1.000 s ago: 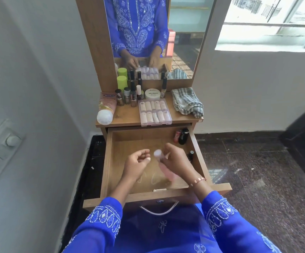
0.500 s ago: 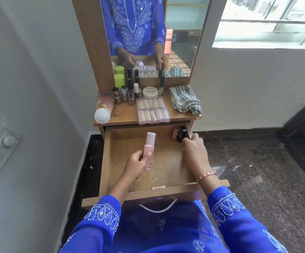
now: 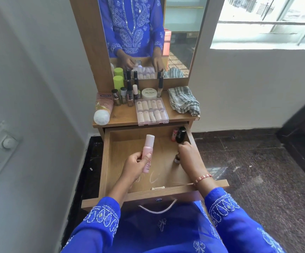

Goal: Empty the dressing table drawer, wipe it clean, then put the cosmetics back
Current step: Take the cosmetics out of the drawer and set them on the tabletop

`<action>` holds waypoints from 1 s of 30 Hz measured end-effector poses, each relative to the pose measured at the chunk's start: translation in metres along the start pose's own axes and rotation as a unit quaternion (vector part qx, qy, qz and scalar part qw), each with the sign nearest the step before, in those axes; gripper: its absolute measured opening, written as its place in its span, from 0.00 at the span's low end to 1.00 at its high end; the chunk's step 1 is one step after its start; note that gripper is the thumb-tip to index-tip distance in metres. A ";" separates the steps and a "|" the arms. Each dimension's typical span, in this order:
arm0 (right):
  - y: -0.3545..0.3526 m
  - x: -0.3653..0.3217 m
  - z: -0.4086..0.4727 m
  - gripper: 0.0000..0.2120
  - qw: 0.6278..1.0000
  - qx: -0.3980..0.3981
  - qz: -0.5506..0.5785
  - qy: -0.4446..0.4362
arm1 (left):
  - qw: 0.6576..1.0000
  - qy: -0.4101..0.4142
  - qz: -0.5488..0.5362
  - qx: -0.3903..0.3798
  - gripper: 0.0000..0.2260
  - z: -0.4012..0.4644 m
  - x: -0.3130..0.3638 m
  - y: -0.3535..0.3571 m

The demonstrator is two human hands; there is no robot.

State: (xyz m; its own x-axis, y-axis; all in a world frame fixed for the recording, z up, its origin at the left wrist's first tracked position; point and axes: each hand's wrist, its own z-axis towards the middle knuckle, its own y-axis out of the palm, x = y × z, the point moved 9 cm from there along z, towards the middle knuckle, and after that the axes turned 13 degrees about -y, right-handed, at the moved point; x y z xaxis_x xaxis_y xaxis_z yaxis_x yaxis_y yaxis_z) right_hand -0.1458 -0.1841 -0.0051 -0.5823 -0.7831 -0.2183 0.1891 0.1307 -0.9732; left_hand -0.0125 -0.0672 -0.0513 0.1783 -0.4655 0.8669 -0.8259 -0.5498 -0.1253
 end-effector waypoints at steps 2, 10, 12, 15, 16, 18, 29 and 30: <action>-0.003 -0.005 0.005 0.04 0.999 0.008 0.040 0.003 | 1.000 0.004 -0.014 0.006 0.04 -0.002 0.004 -0.003; -0.084 -0.044 0.054 0.07 0.973 0.150 0.165 -0.054 | 0.987 0.069 -0.099 0.107 0.08 -0.009 0.066 -0.052; -0.107 -0.053 0.068 0.08 0.965 0.182 0.174 -0.068 | 0.984 0.066 -0.095 0.138 0.10 -0.001 0.082 -0.067; -0.125 -0.061 0.094 0.08 0.963 0.193 0.172 -0.077 | 0.985 0.021 -0.093 0.143 0.13 0.018 0.093 -0.078; -0.127 -0.065 0.103 0.08 0.965 0.186 0.169 -0.079 | 0.985 0.005 -0.091 0.143 0.13 0.024 0.094 -0.080; -0.124 -0.072 0.122 0.08 0.967 0.168 0.176 -0.081 | 0.986 -0.023 -0.083 0.144 0.15 0.032 0.096 -0.081; -0.086 -0.106 0.177 0.12 0.988 0.050 0.099 -0.107 | 0.986 -0.028 -0.030 0.162 0.06 0.041 0.106 -0.077; -0.085 -0.108 0.179 0.12 0.989 0.046 0.088 -0.110 | 0.984 -0.028 -0.013 0.173 0.09 0.040 0.108 -0.079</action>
State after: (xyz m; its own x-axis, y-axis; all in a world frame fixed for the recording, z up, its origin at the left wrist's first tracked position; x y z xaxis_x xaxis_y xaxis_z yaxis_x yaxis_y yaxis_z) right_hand 0.0421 -0.2195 0.1140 -0.3494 -0.8677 -0.3536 0.3489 0.2298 -0.9086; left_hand 0.0933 -0.1023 0.0327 0.2353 -0.4803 0.8449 -0.5910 -0.7609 -0.2679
